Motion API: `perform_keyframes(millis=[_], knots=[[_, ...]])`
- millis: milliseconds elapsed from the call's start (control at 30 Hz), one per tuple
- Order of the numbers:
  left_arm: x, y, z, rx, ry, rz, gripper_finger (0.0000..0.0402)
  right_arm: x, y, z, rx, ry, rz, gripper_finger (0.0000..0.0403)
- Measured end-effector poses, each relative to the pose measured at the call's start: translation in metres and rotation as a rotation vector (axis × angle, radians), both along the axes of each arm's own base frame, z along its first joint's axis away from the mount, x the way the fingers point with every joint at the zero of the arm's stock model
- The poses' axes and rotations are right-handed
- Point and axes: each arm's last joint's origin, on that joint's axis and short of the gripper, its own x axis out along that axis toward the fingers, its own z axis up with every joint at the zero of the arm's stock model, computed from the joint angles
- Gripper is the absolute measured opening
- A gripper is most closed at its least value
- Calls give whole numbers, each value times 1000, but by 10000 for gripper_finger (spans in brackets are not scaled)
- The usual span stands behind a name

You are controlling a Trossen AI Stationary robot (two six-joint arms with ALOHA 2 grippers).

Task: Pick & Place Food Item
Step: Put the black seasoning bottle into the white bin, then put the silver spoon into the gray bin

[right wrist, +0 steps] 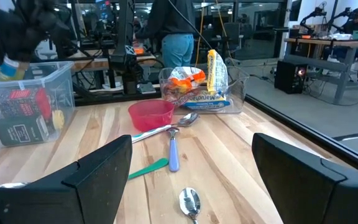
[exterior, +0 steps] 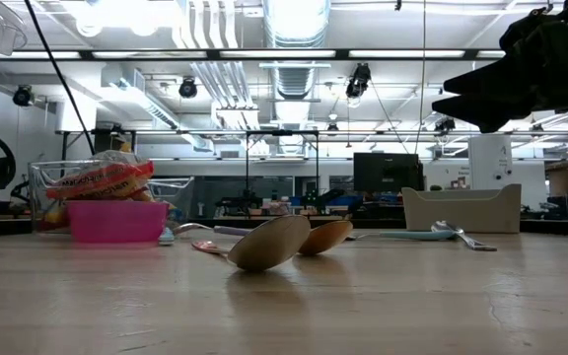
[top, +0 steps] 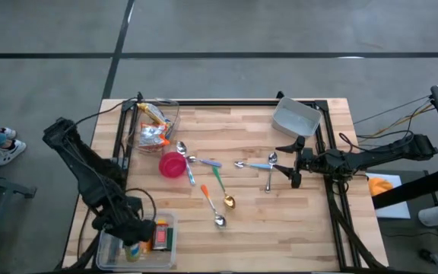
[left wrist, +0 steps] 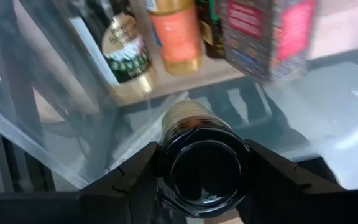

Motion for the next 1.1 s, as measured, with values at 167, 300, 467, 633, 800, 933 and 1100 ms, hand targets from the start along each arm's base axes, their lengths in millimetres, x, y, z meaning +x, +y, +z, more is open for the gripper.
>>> perform_keyframes(millis=[167,300,467,633,800,933,1100], knots=[[-2,1,-30,9,40,-27,200,0,0,0,-3,1,0,329],[-3,0,-52,-31,43,-57,200,0,0,0,-1,0,0,329],[-4,1,-72,-68,29,-79,200,0,0,0,-3,1,0,329],[-5,3,-78,-62,43,-67,200,0,0,0,0,0,0,329],[-6,4,-76,-67,25,-71,207,0,0,0,-4,1,0,329],[-8,6,-74,-71,12,-75,231,0,0,0,0,0,0,329],[-9,7,-74,-51,-9,-81,266,0,0,0,-4,1,0,329]])
